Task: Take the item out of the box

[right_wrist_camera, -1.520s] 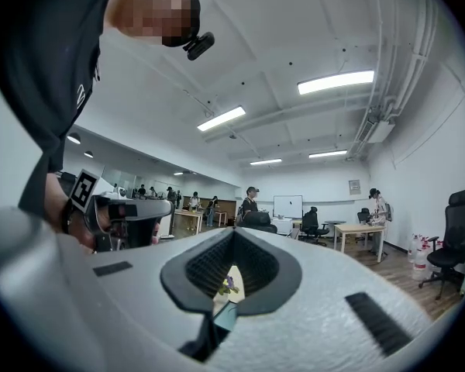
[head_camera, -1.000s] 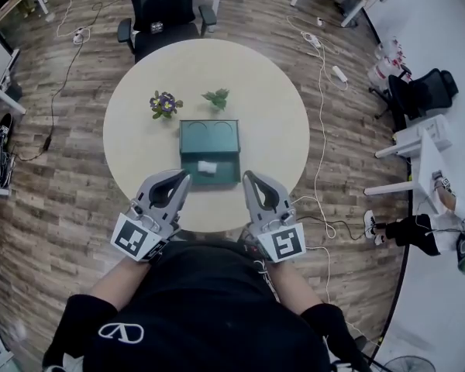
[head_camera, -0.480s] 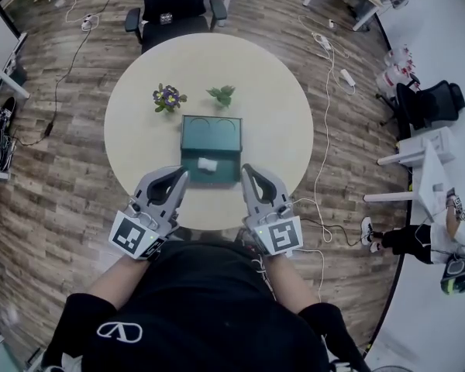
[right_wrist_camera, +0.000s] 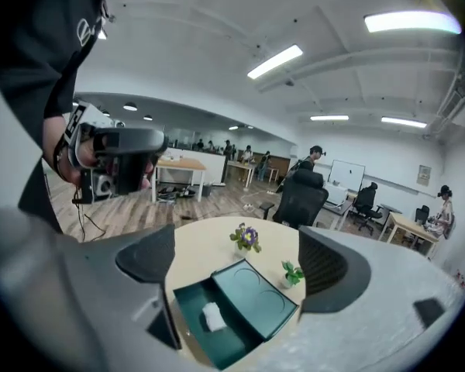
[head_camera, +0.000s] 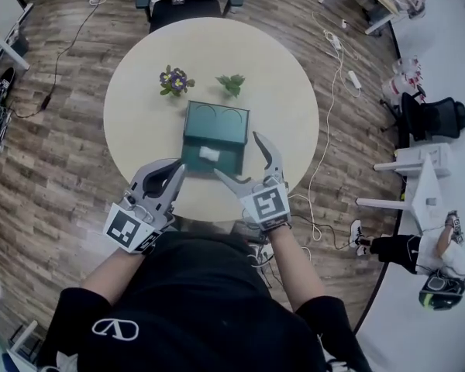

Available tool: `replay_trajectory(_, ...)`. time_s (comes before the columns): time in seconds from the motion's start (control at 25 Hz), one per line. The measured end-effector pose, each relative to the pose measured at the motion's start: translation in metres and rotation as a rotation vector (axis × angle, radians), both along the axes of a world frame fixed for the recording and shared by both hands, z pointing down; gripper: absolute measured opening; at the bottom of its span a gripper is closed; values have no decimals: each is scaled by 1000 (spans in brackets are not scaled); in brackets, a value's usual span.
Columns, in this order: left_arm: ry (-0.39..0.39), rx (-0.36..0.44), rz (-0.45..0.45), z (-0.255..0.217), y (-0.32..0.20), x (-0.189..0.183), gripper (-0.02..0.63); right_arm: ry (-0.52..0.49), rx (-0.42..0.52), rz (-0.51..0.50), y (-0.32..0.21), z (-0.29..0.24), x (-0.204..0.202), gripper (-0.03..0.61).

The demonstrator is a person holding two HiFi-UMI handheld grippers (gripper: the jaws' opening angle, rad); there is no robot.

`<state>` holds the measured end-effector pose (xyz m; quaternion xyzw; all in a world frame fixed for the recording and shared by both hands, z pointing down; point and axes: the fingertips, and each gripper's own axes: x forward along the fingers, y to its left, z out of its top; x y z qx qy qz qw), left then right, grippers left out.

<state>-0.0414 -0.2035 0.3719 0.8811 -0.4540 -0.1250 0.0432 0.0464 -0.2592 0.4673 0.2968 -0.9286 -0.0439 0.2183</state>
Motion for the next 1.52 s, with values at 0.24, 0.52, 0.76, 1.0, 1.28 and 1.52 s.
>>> replay_trajectory(0.24,12,-51,-51,23,4,-22,5,199,-205,-77,-23,95,-20,426)
replay_trajectory(0.52,12,-93,-100,44,14,-49,5,454,-419,-154,-18,223,-25,318)
replay_trajectory(0.76,13,-129,-142,60,24,-67,5,575,-512,-185,-16,289,-23,287)
replay_trajectory(1.0,14,-161,-162,73,32,-75,5,709,-551,-222,-15,331,-19,247)
replay_trajectory(1.28,15,-189,-166,86,40,-78,5,841,-559,-288,-14,359,-20,247)
replay_trajectory(1.52,43,-181,-164,83,43,-78,5,902,-555,-294,-16,371,-19,193)
